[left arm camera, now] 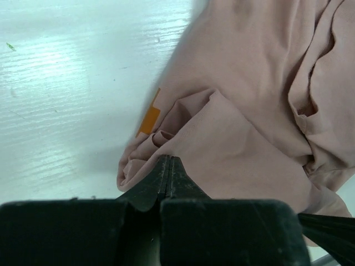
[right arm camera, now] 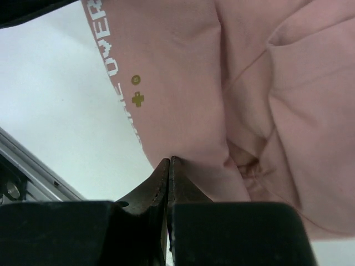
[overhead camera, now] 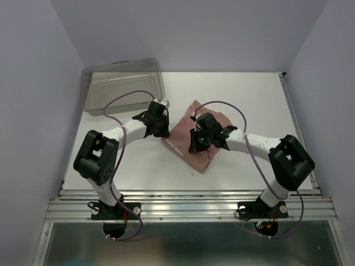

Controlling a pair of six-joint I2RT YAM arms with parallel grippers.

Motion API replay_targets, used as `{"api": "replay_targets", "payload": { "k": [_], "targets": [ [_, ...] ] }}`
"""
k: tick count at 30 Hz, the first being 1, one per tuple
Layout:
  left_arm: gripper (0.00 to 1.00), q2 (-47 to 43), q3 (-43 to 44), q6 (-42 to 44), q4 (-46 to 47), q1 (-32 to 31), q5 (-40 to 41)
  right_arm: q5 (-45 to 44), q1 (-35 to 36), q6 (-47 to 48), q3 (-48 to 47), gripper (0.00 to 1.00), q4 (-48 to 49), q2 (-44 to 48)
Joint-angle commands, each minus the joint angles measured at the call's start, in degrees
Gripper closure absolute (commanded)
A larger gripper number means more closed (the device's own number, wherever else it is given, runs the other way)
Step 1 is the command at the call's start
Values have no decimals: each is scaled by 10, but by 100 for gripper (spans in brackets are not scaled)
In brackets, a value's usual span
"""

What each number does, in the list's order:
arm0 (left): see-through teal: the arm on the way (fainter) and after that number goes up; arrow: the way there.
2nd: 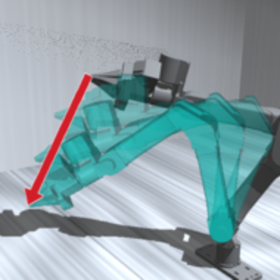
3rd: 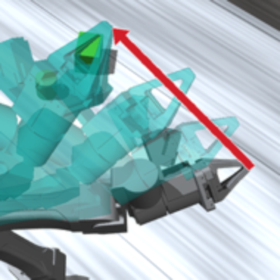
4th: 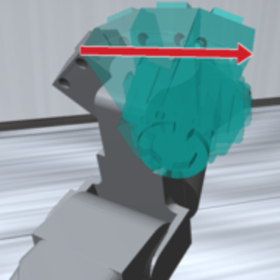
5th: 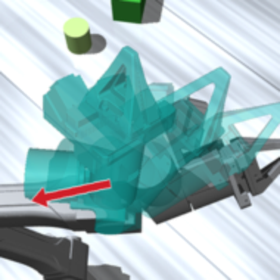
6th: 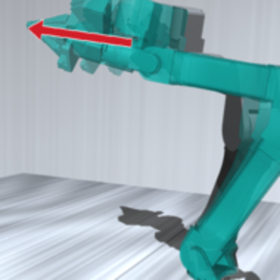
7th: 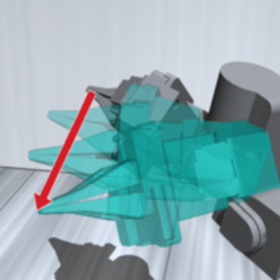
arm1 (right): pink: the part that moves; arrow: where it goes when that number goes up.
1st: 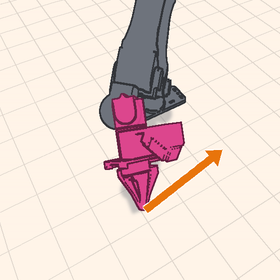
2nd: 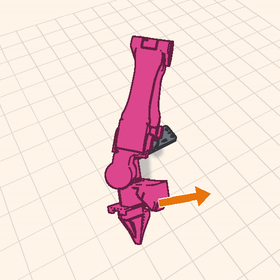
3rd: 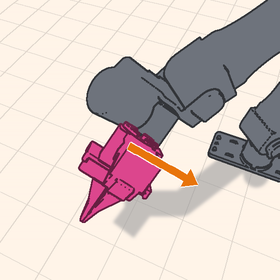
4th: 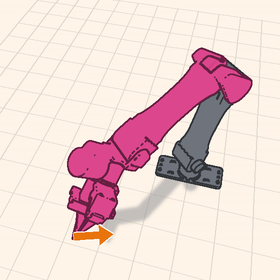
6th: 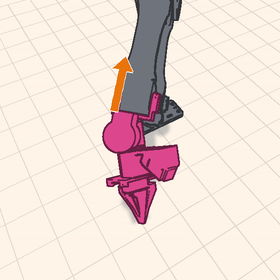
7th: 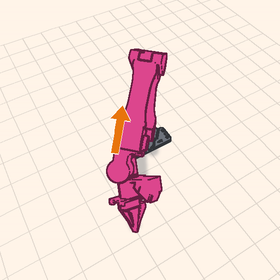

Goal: Roll the t-shirts
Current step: Roll the T-shirt to the center of the board.

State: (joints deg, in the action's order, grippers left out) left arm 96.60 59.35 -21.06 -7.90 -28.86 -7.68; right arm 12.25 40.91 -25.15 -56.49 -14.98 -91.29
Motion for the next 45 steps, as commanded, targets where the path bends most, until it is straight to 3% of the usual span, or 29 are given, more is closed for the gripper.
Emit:
{"api": "replay_targets", "payload": {
  "k": [1, 6, 18, 24, 30, 34, 41, 45],
  "targets": [
    [100, 3, -22, -1, 12, 0, 5, 7, 10, -28, -10, 99, 52, -47],
    [100, 21, -41, -7, 21, 1, 5, -42, 10, -26, 9, 99, 51, -90],
    [100, -51, -107, -22, 16, -1, -16, -96, 10, 64, 34, 99, -24, 26],
    [100, -135, -115, -27, -27, -11, -24, -109, 10, 30, 32, 98, -39, 115],
    [100, -176, -67, -27, -69, -12, 4, -97, 10, -24, 42, 98, -62, 131],
    [100, -154, -30, -28, -64, -29, -10, -58, 10, -58, 71, 98, -40, 136],
    [100, -60, 8, -35, -27, -63, -13, -119, 10, -61, 92, 99, -56, 132],
    [100, -29, 23, -42, -15, -61, 30, -144, 10, -58, 96, 99, -67, 126]
  ]
}}
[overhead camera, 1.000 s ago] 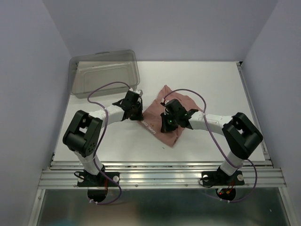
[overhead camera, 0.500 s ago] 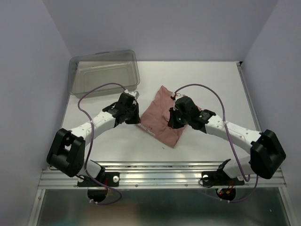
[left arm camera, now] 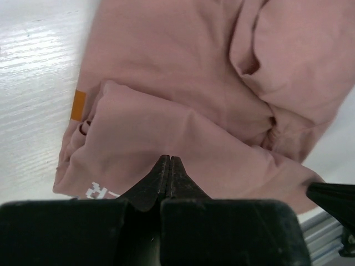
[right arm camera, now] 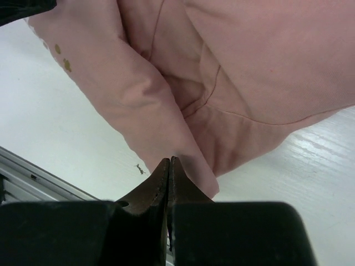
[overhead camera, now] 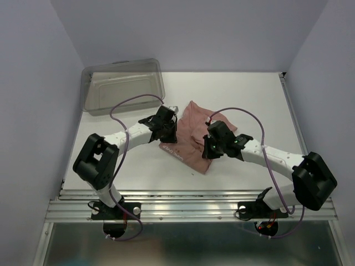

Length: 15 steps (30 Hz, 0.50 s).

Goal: Roll the t-shirts
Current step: Roll the T-shirt to the center of the board.

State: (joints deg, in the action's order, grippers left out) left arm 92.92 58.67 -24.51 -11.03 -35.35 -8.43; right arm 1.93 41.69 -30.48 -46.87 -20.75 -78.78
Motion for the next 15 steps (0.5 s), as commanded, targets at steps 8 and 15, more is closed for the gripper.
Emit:
{"api": "replay_targets", "payload": {
  "k": [8, 15],
  "targets": [
    [100, 75, 25, -12, 24, 21, 78, -83, 2, 11, 41, 99, 13, -62],
    [100, 65, 14, -15, 17, 27, 78, -76, 2, 31, 36, 99, 14, -51]
  ]
}}
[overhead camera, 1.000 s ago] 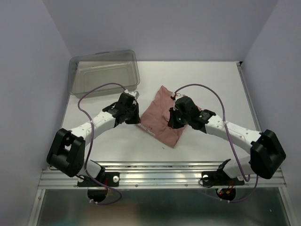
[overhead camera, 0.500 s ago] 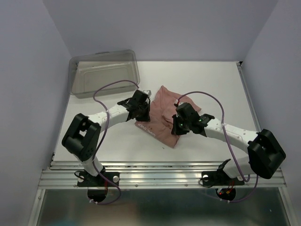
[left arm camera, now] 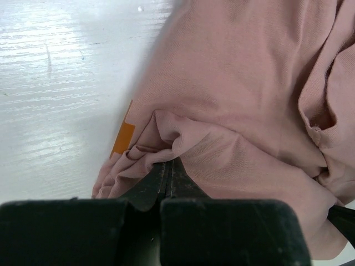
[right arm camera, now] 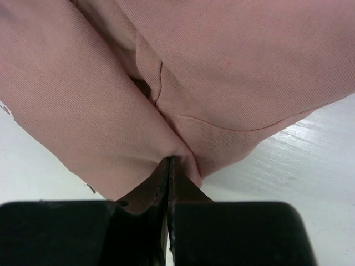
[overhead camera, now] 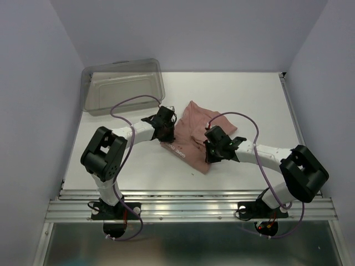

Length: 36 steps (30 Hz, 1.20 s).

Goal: Roll the t-shirts
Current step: Roll the T-shirt to the center of the board.

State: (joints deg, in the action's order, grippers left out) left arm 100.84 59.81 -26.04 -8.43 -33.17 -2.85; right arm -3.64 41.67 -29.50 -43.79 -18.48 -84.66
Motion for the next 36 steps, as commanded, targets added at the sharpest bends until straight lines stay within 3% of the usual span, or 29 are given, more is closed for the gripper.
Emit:
{"api": "replay_targets", "payload": {
  "k": [1, 9, 16, 32, 36],
  "targets": [
    [100, -28, 6, 1, -16, 5, 42, -17, 3, 27, -1, 99, -10, 30],
    [100, -98, 15, 12, -63, 14, 64, -28, 8, 41, -18, 96, -18, 138],
    [100, -151, -15, 21, -36, 15, 71, -8, 8, 7, -11, 94, -14, 143],
    [100, -5, -15, -5, -12, 24, 83, 8, 18, -45, 31, 96, -10, 68],
    [100, -5, -47, -14, 2, 24, 56, -36, 24, -50, 37, 95, -8, 38]
  ]
}}
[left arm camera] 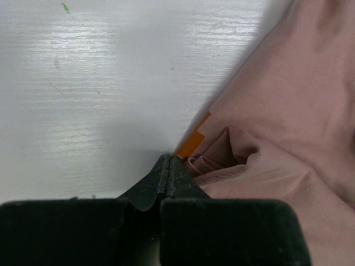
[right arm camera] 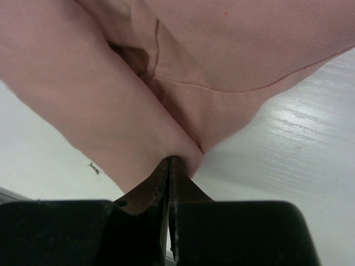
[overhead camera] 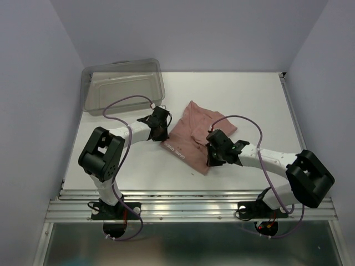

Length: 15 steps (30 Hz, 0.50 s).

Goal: Roll the t-shirts
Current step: Roll the T-shirt to the center of the board.

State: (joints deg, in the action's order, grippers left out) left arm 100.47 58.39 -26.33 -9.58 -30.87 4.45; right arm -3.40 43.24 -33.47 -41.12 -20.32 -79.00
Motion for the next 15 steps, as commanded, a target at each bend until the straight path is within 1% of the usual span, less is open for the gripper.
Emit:
{"api": "replay_targets", "payload": {
  "k": [1, 4, 6, 8, 12, 15],
  "targets": [
    [100, -11, -43, -14, 25, 0, -23, -46, 8, -8, 10, 95, 15, -24],
    [100, -38, -89, -21, 34, 0, -40, -78, 8, 6, -1, 94, 19, -43],
    [100, -54, -102, -23, 34, -3, -42, -106, 8, 21, -8, 95, 18, -49],
    [100, -84, -120, -26, 32, -15, -62, -134, 3, 28, -17, 94, 14, -52],
    [100, -132, -141, -33, 22, -35, -80, -161, -10, 47, -31, 93, 14, -48],
    [100, -161, -140, -35, -2, -42, -67, -162, -15, 70, -50, 93, 14, -40]
  ]
}}
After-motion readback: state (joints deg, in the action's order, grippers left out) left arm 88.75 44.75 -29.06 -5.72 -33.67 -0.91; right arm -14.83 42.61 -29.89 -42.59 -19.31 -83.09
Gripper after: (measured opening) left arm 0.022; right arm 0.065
